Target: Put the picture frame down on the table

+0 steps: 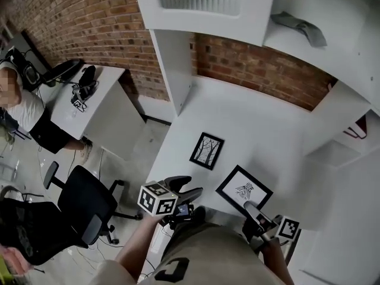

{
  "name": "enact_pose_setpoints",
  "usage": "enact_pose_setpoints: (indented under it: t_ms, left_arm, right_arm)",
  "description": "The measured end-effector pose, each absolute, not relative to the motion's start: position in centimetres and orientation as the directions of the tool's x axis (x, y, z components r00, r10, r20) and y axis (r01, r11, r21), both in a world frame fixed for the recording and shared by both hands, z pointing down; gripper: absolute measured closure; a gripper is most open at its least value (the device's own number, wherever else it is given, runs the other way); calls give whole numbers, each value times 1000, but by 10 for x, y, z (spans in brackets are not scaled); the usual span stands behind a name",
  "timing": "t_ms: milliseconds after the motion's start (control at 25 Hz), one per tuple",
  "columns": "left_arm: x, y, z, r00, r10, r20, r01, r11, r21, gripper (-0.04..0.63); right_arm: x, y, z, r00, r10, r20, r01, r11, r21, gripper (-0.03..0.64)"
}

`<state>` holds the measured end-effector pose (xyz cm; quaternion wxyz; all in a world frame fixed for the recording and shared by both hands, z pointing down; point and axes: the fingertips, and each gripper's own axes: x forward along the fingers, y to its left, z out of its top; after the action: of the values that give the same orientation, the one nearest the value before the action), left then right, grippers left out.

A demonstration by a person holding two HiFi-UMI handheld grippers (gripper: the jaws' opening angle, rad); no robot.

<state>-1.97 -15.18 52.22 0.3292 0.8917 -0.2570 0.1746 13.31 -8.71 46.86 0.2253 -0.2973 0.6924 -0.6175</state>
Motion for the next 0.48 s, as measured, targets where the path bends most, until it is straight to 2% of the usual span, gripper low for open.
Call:
enact_pose_setpoints:
  t_ms: [480]
  left_arm:
    - [1,-112,512,786,-355,507,-593,-666,453,377]
  right_arm:
    - [153,-56,468,-748,-663,25,-123,101,-987,598]
